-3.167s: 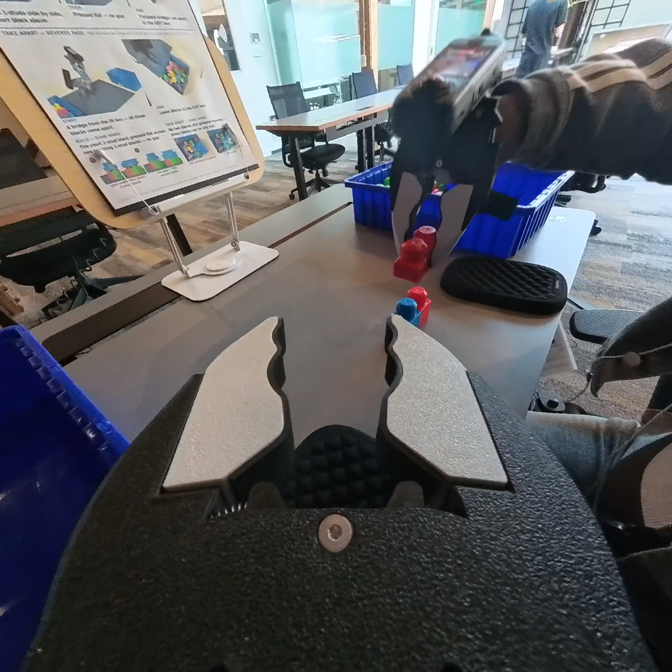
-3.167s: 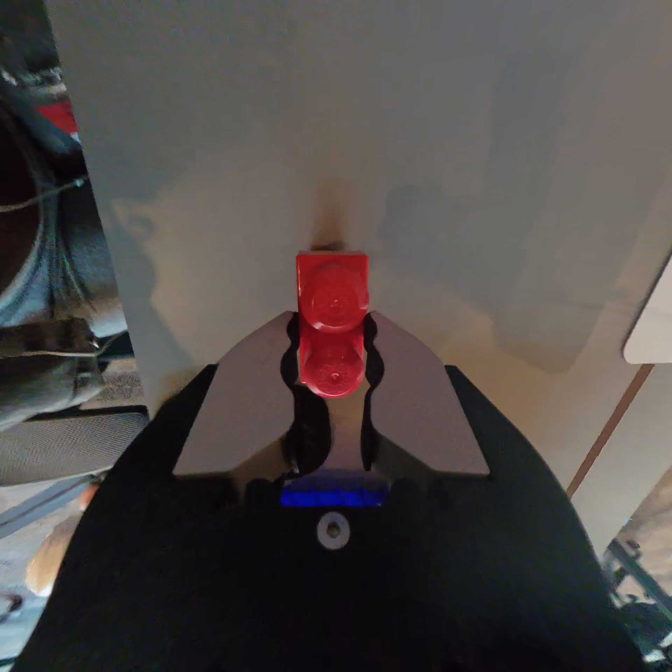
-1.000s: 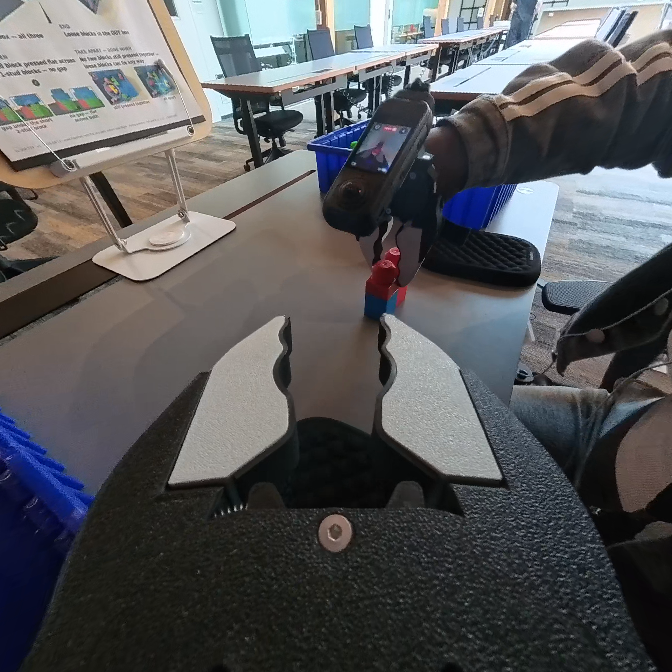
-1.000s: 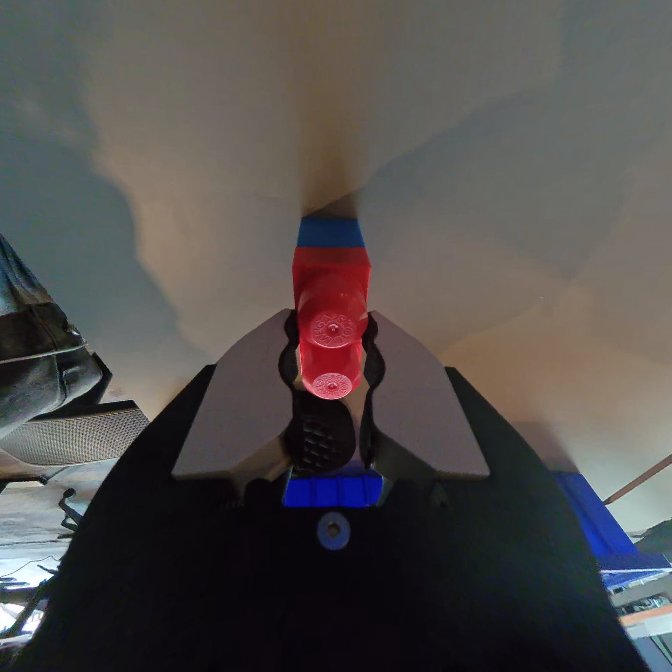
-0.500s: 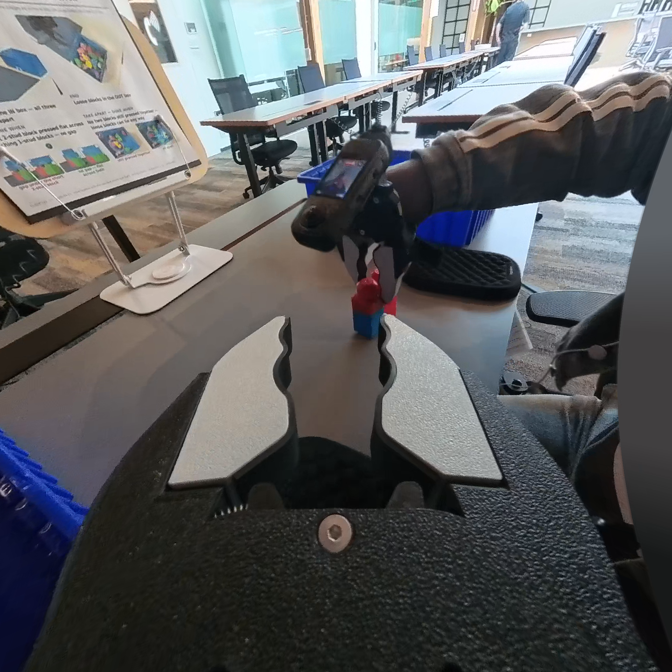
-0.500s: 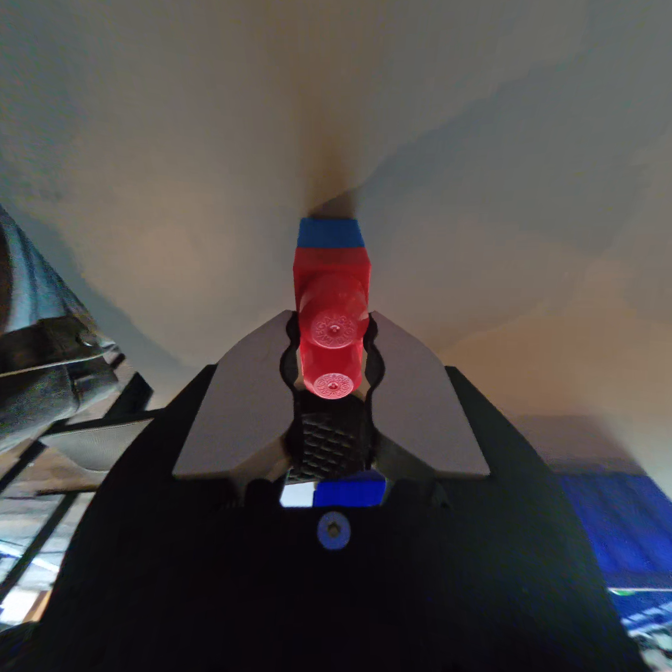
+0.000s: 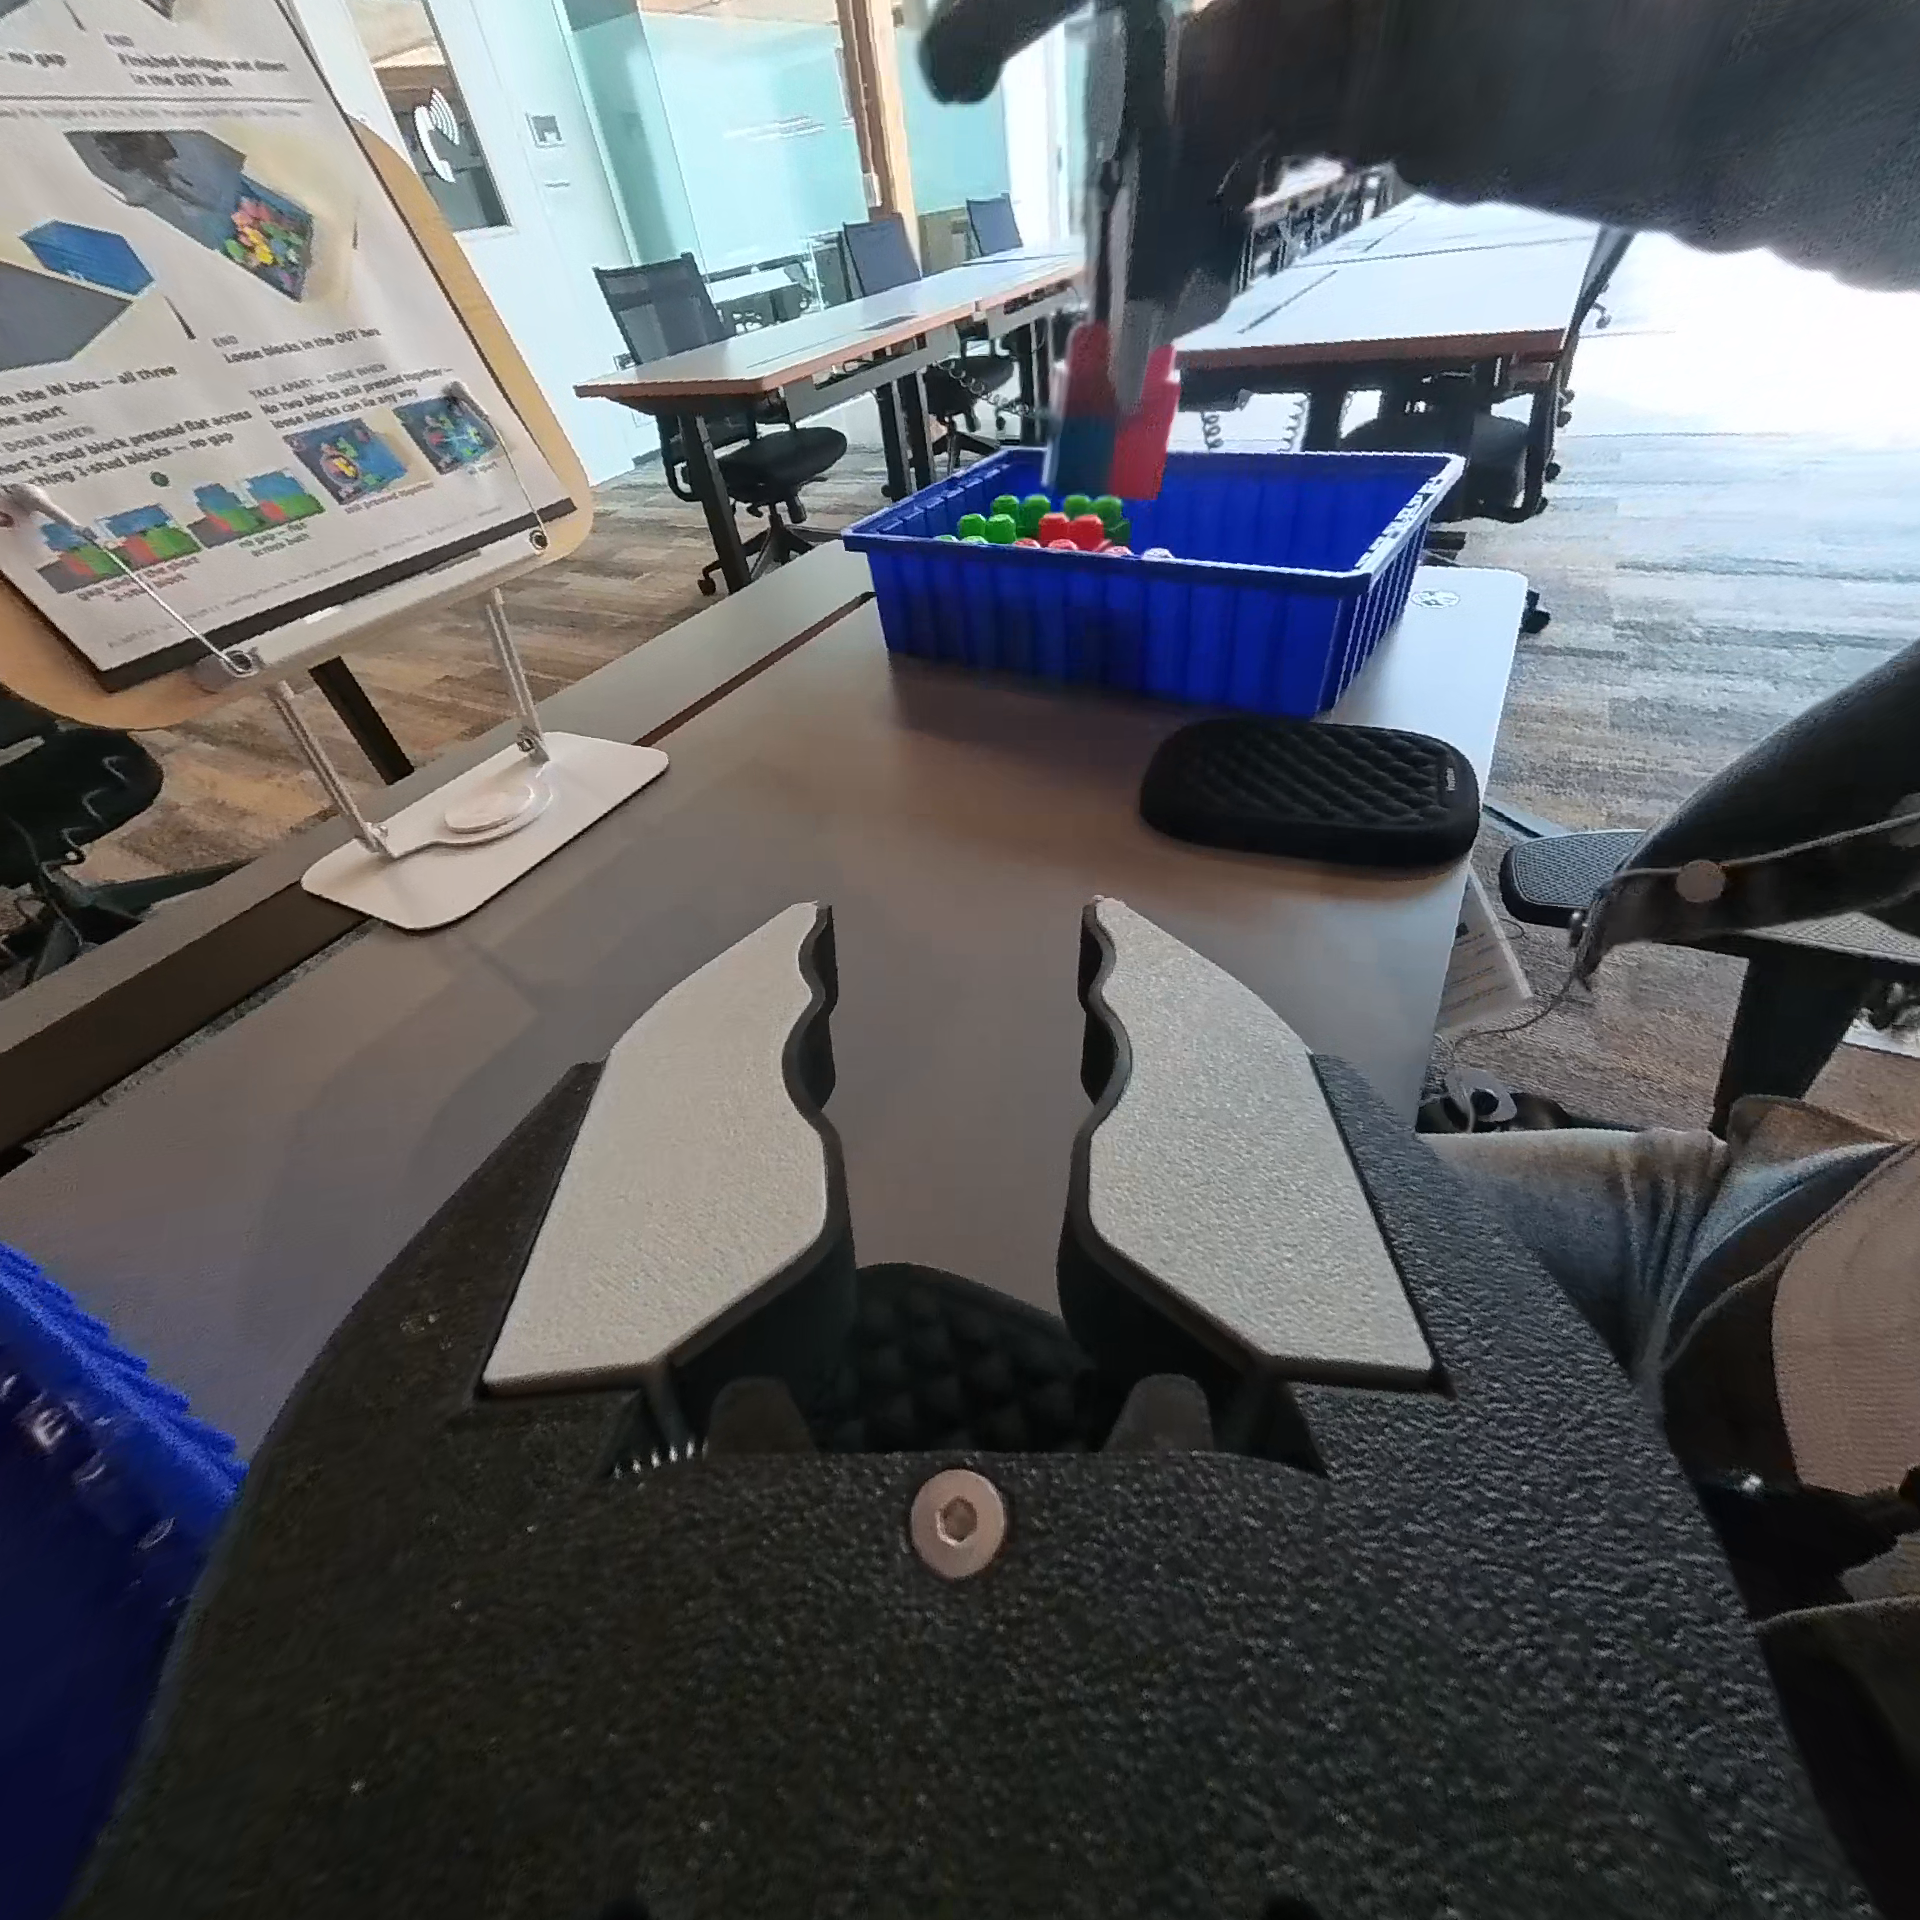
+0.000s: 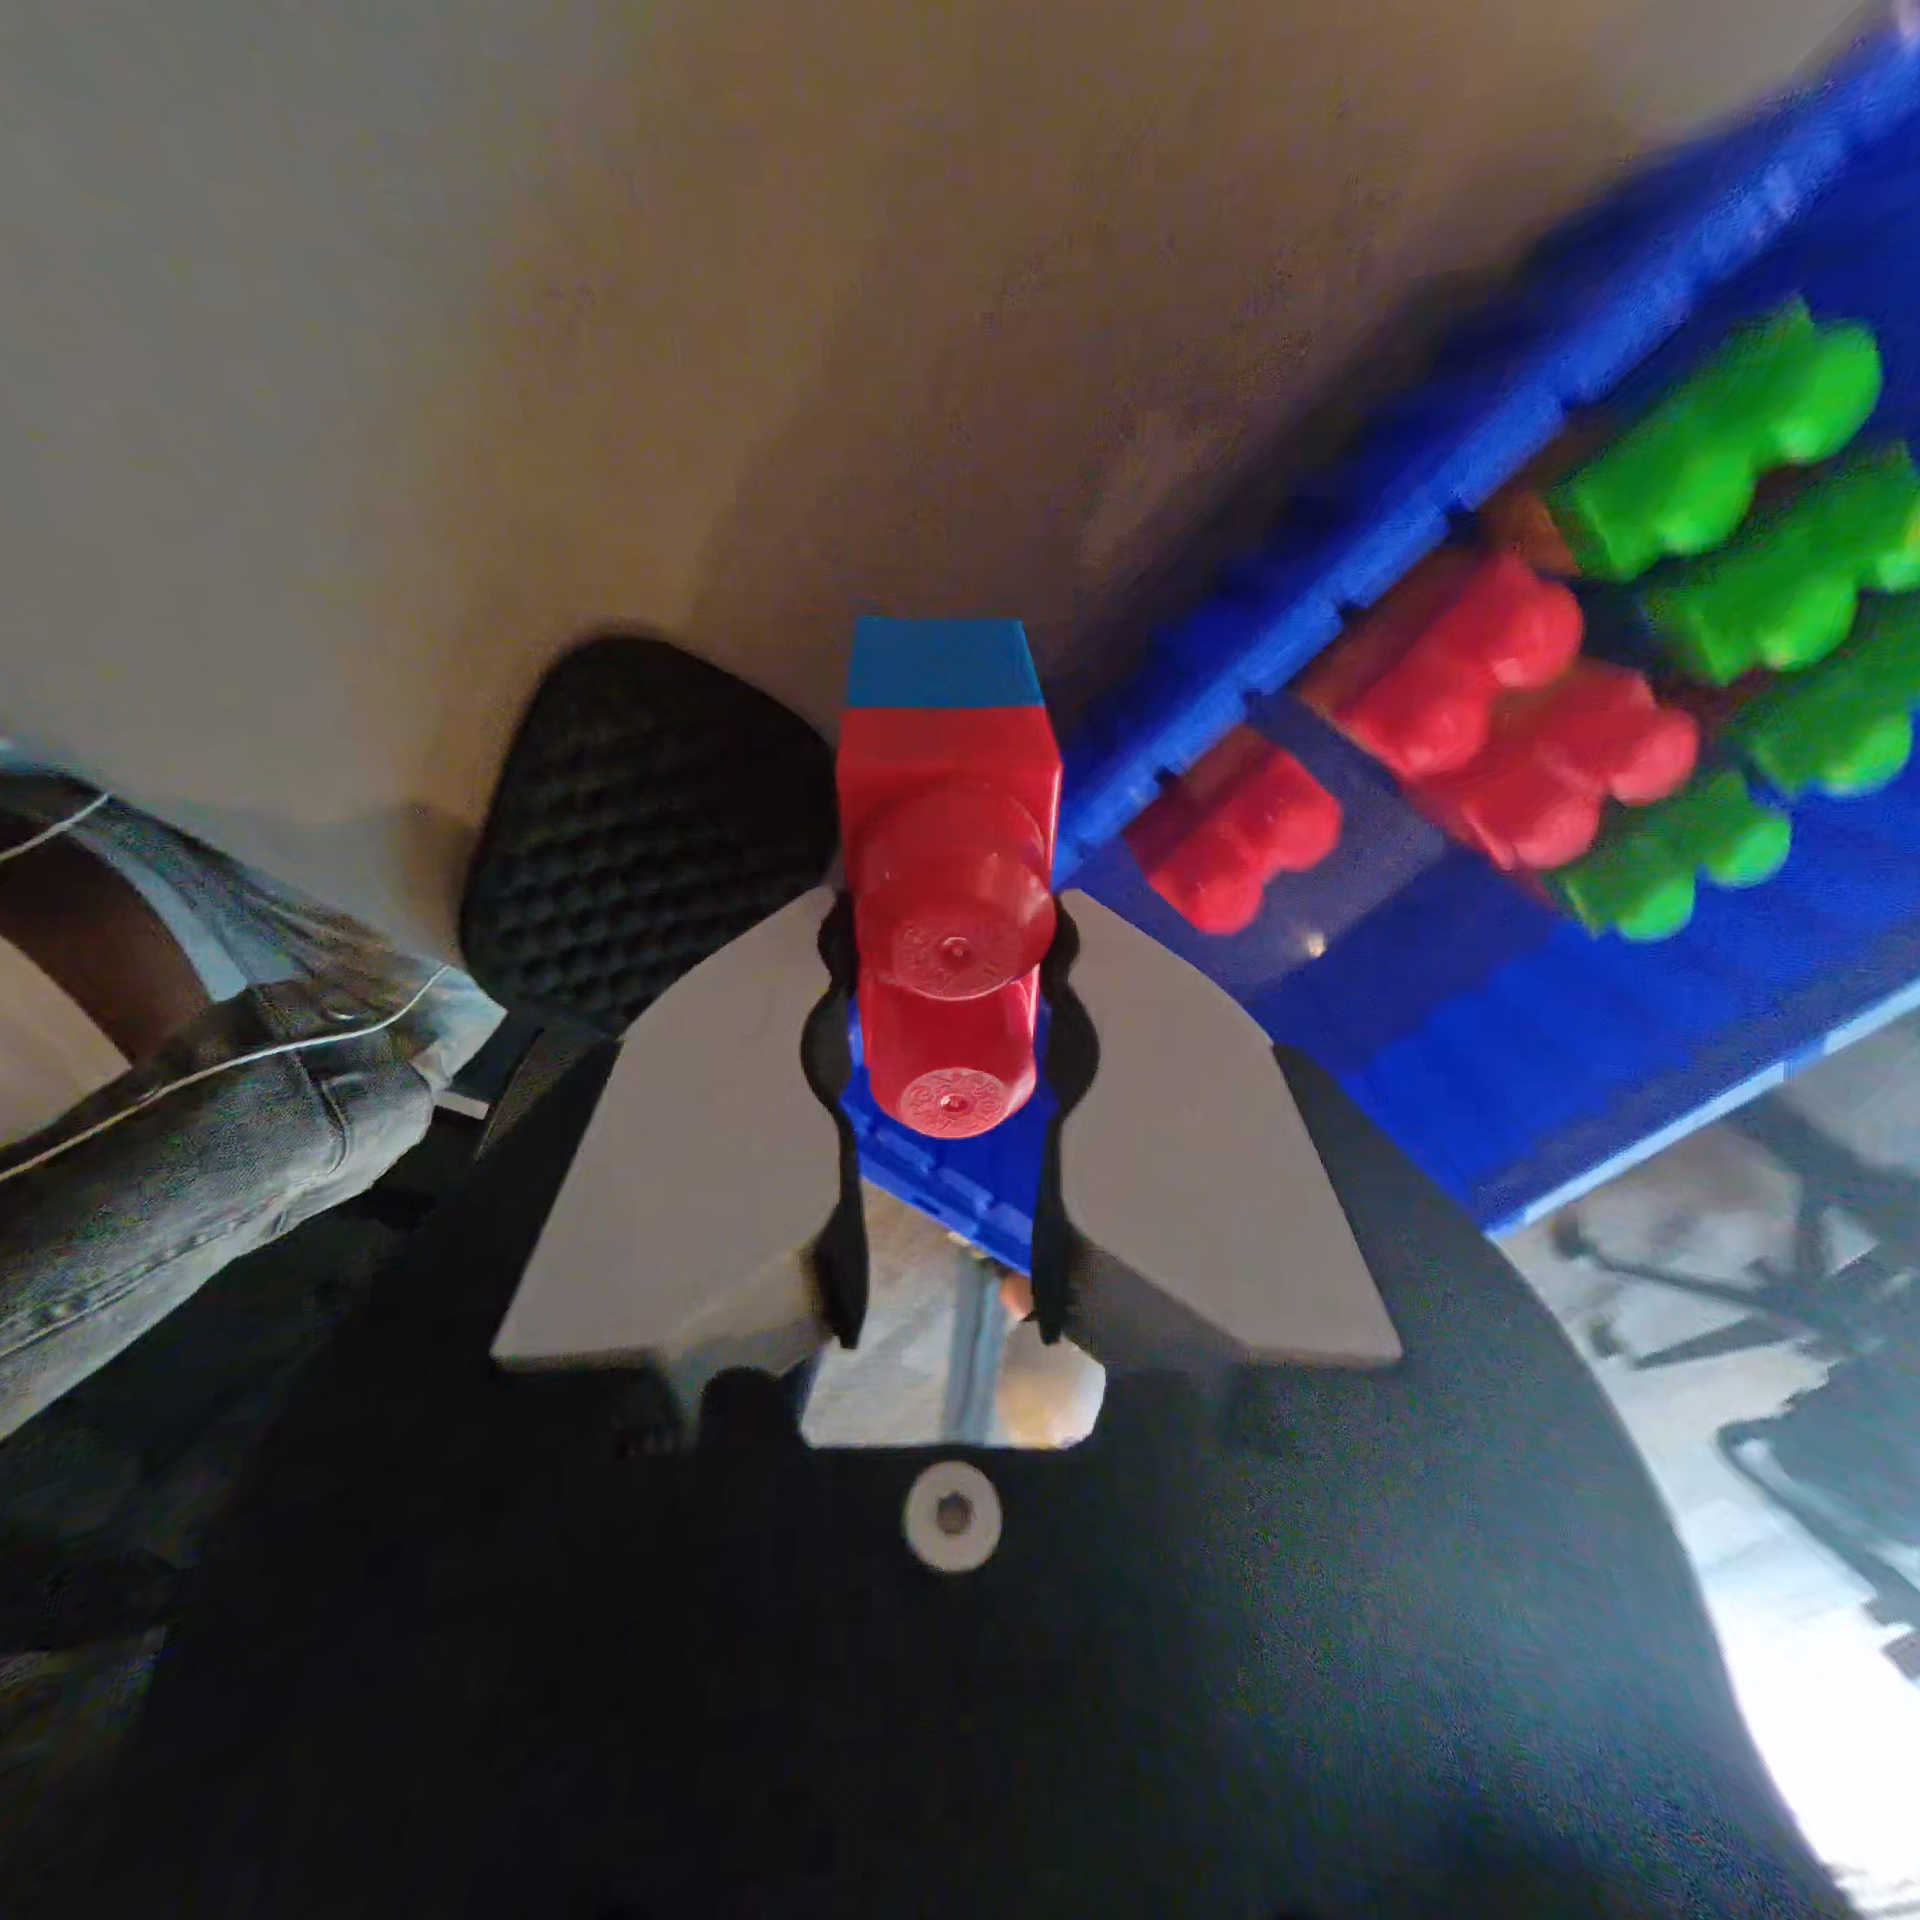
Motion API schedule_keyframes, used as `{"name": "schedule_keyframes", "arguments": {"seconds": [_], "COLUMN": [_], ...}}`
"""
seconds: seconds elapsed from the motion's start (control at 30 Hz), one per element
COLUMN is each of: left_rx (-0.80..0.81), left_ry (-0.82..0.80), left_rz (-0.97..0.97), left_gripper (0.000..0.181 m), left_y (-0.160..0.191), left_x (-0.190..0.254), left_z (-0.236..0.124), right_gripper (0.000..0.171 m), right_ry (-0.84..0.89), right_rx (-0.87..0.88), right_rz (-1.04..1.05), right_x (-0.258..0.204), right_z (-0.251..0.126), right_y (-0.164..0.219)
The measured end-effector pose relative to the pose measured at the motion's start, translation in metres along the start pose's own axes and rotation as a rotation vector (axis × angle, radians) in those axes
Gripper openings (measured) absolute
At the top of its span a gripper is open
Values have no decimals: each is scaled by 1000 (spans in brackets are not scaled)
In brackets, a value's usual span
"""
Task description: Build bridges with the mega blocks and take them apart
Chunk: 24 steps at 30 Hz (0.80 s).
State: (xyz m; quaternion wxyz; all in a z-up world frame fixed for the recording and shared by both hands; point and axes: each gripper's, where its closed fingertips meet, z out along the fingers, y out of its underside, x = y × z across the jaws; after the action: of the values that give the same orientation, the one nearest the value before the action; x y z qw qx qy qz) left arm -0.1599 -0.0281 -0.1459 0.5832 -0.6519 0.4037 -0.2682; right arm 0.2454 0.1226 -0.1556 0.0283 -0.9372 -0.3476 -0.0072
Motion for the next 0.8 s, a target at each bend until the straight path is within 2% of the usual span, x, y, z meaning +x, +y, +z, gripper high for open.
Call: {"name": "schedule_keyframes", "arguments": {"seconds": [0.17, 0.37, 0.6, 0.8], "left_rx": [15, 14, 6, -2], "left_ry": [-20, -34, -48, -62], "left_rz": [-5, -1, 6, -6], "left_gripper": [43, 43, 43, 42], "left_y": [-2, -4, -3, 1], "left_x": [-6, -9, -12, -18], "left_z": [-5, -5, -5, -6], "right_gripper": [34, 34, 34, 34], "right_ry": [-9, 24, 27, 2], "right_rx": [10, -46, -89, -116], "right_rz": [273, 473, 583, 596], "right_x": [73, 119, 143, 147], "right_z": [5, 43, 95, 124], "right_y": [49, 88, 101, 95]}}
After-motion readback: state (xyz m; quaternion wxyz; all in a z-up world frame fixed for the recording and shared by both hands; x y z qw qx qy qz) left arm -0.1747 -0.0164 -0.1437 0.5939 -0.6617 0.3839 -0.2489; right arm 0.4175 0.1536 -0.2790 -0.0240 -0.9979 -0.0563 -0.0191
